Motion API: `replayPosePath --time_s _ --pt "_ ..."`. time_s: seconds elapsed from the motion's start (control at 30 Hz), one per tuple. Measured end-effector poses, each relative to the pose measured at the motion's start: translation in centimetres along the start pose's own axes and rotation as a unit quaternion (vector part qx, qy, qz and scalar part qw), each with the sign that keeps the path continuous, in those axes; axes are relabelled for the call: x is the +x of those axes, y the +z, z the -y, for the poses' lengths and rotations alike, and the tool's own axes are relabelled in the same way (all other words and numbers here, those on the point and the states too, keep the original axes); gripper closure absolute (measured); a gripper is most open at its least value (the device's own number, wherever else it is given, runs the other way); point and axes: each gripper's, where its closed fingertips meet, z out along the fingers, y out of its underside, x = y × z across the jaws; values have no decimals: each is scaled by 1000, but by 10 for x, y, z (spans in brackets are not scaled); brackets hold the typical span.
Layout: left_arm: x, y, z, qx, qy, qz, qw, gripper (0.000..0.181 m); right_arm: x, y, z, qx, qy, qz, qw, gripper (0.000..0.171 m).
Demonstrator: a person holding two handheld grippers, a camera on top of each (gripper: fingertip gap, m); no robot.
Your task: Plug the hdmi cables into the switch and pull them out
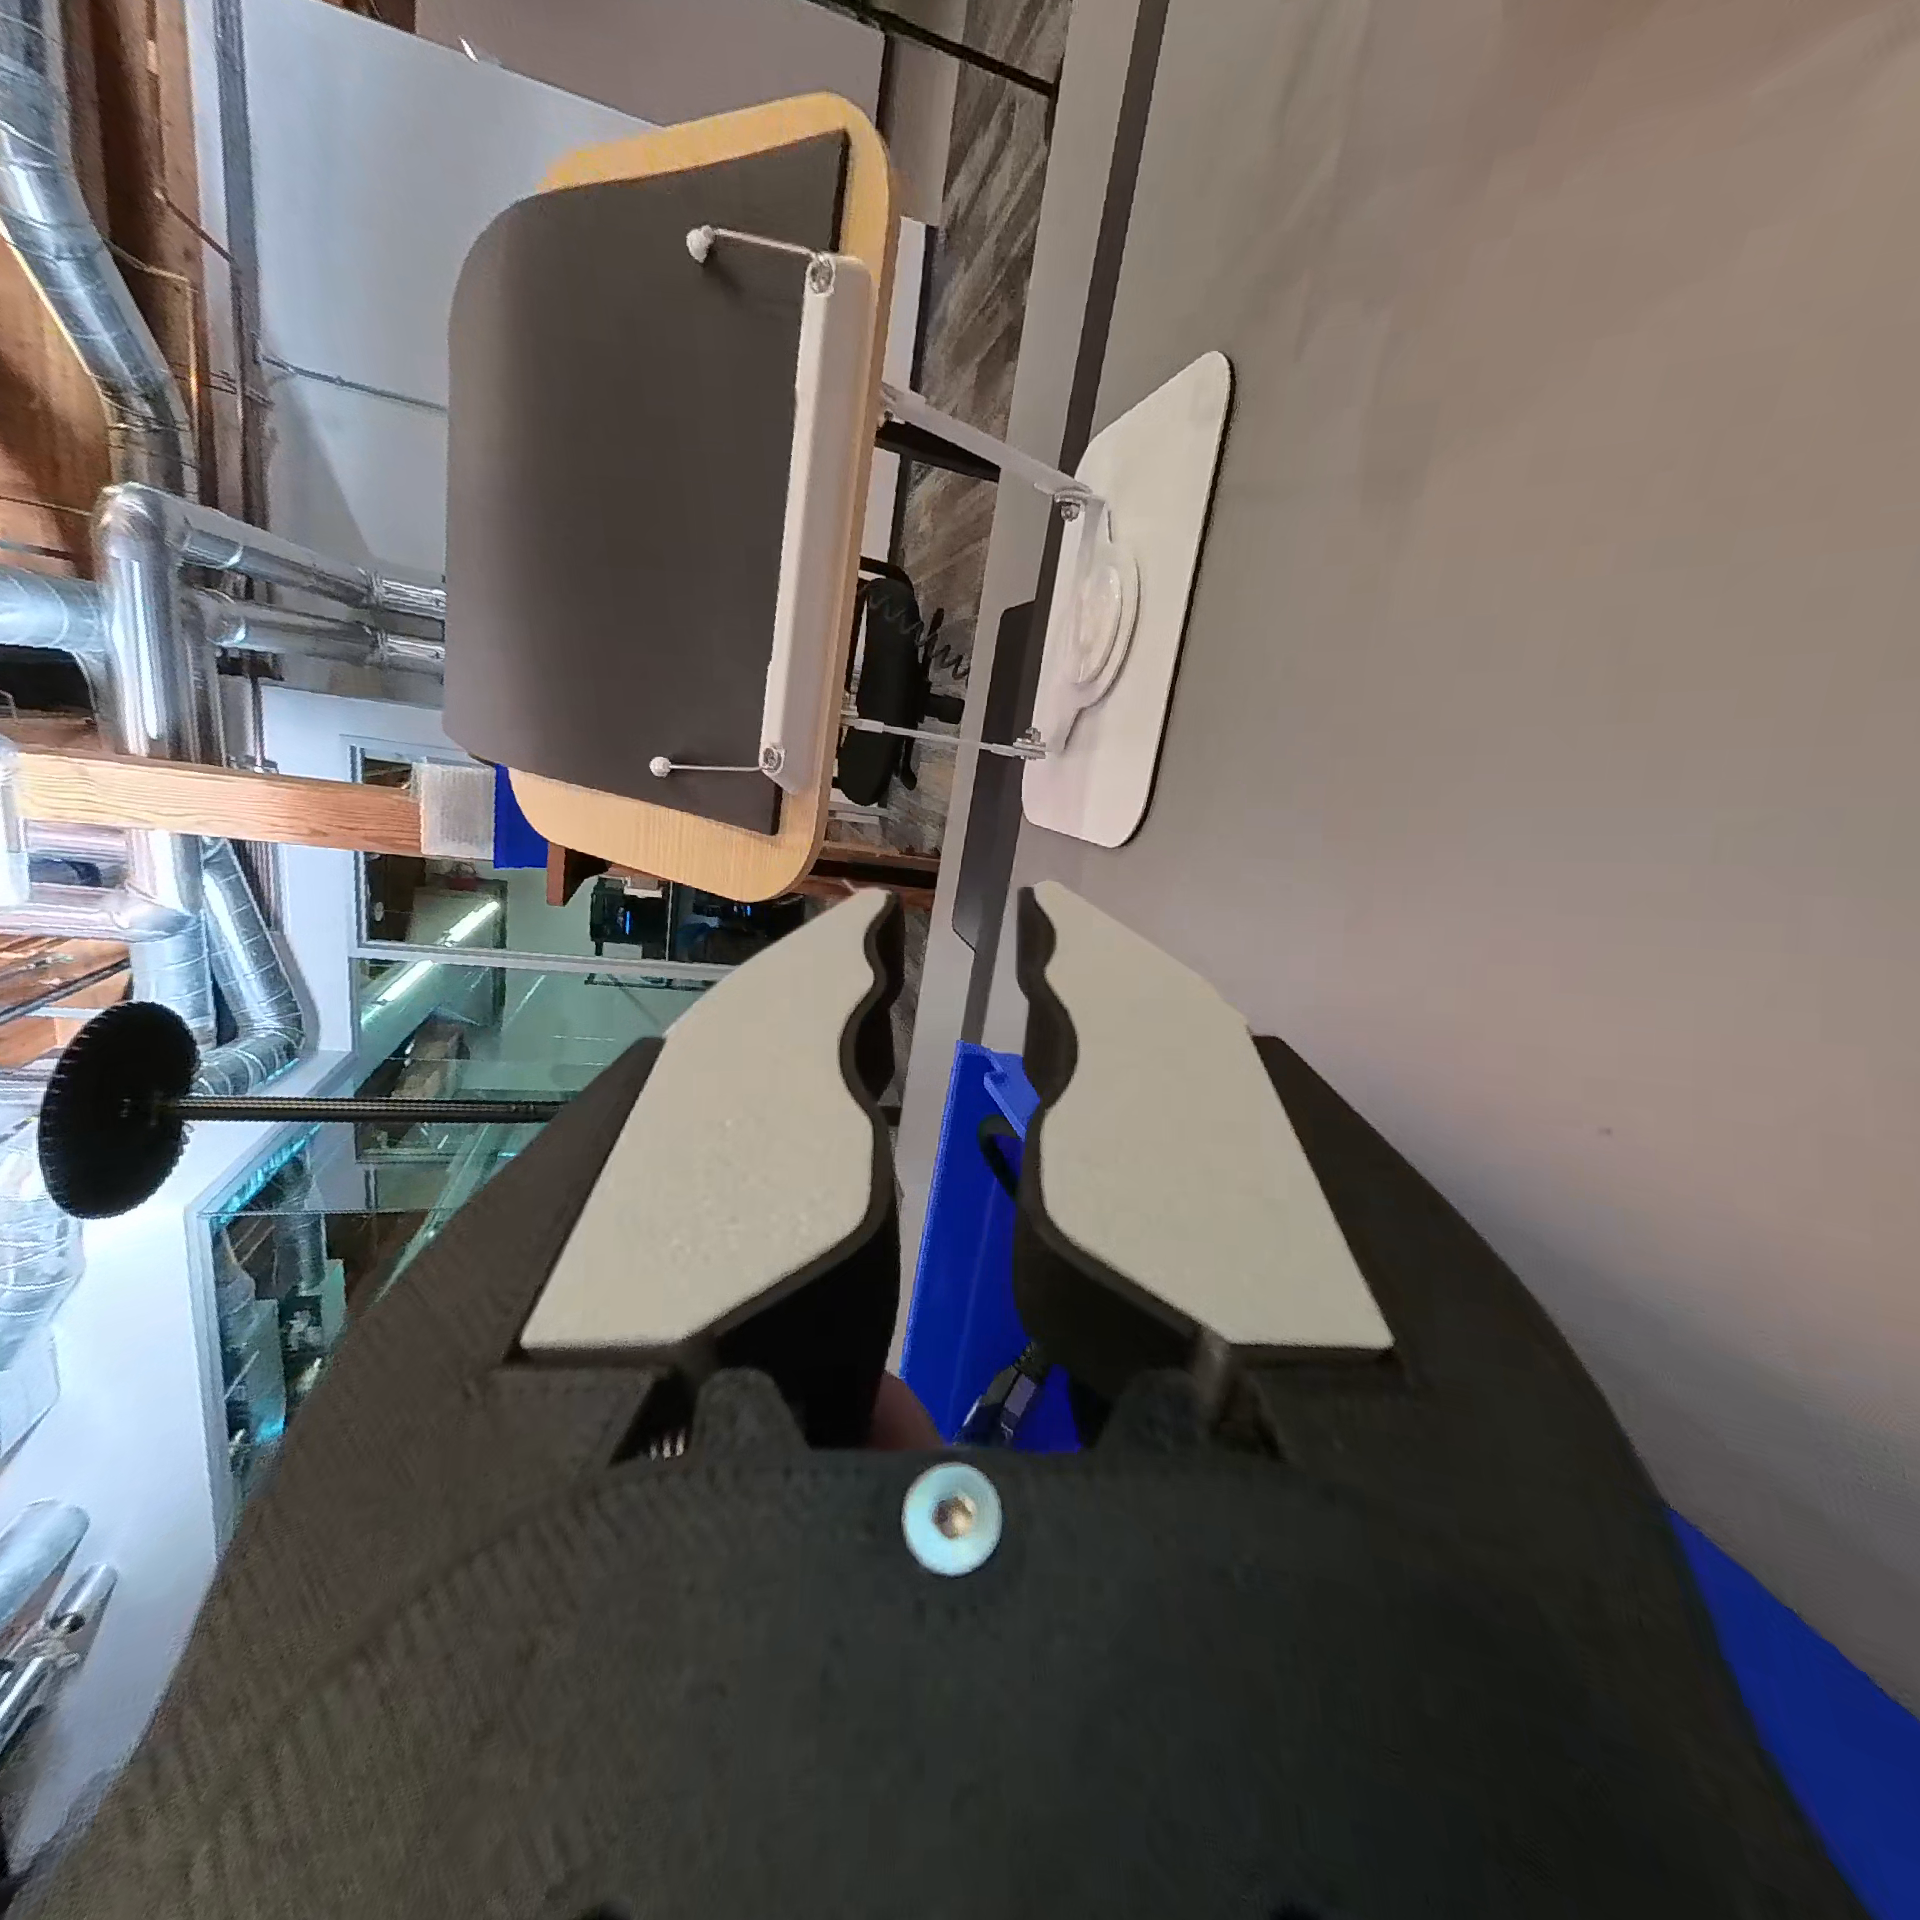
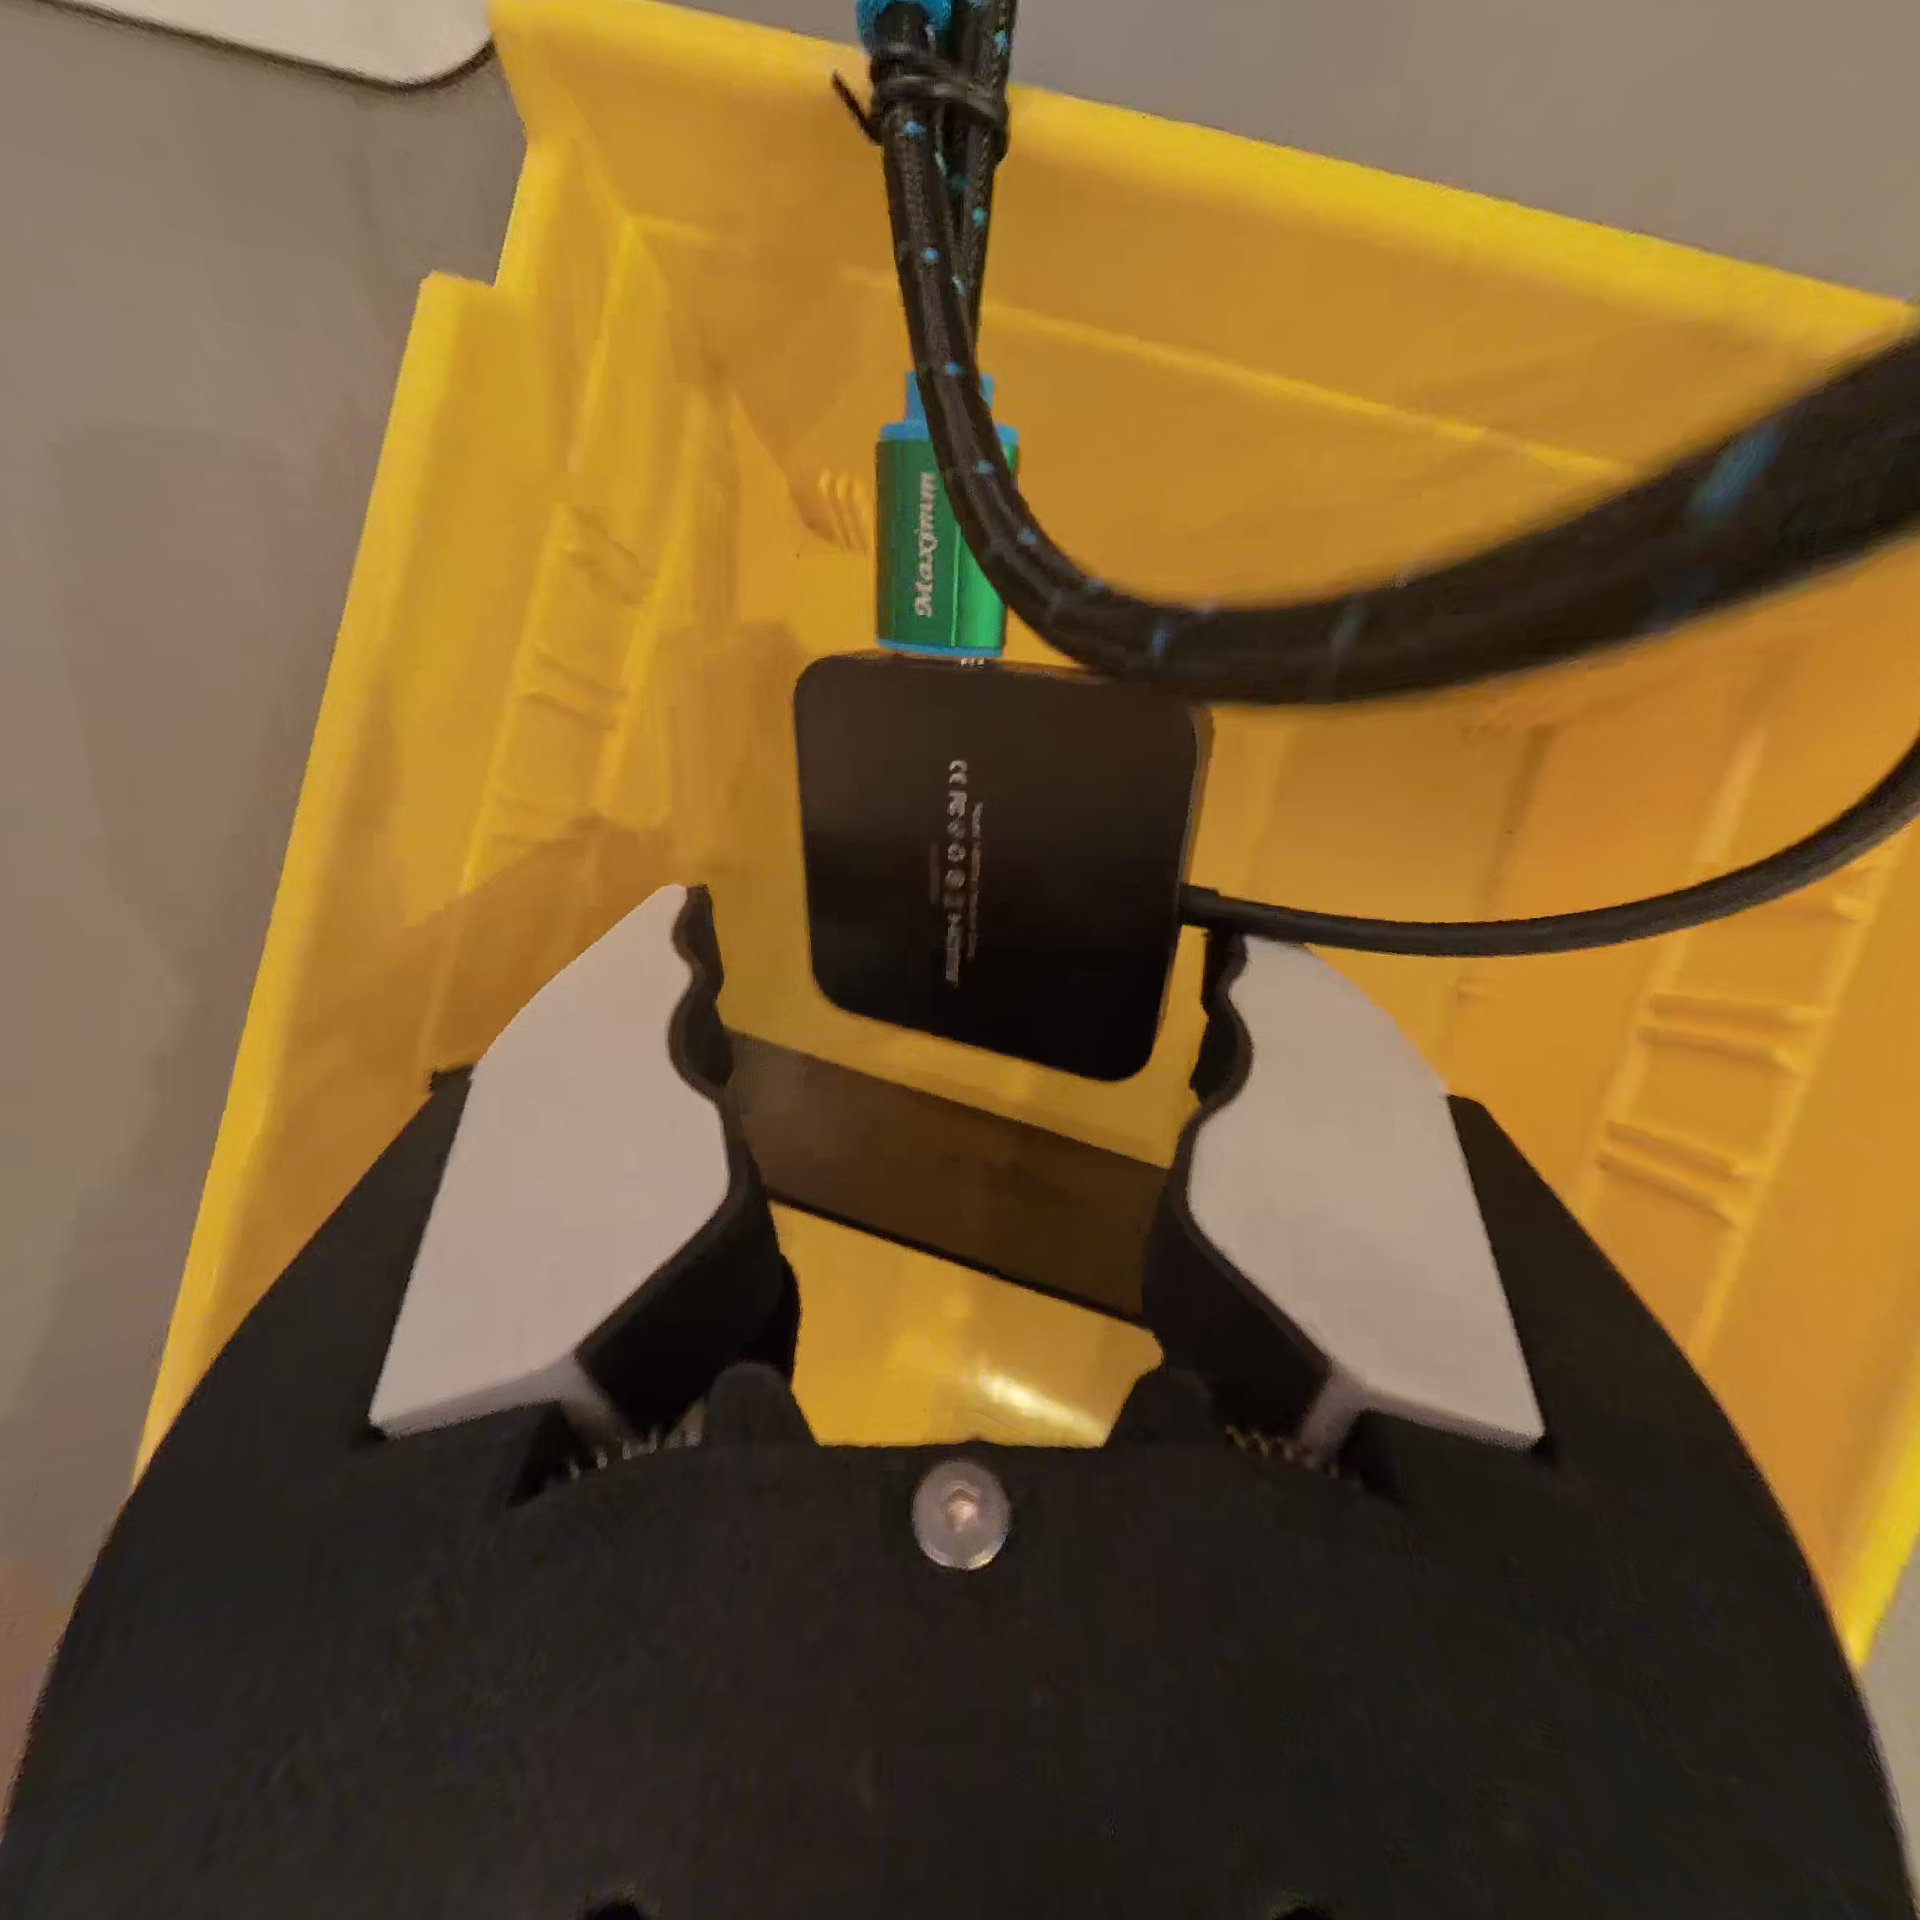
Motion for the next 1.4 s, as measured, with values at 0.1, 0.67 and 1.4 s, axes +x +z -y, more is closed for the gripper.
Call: replayPosePath --time_s 0.1,0.67,1.4 --pt "1 1 -5 -7 -8 -9 1000 161 -6 -11 -4 -18 2 23 1000 78" --pt "-9 1 -38 -58 -32 -40 997 156 -4 -35 37 98 -80 -25 992 108" --pt "-12 3 -56 -74 -46 -44 995 156 -25 -14 34 -119 -63 76 988 151"
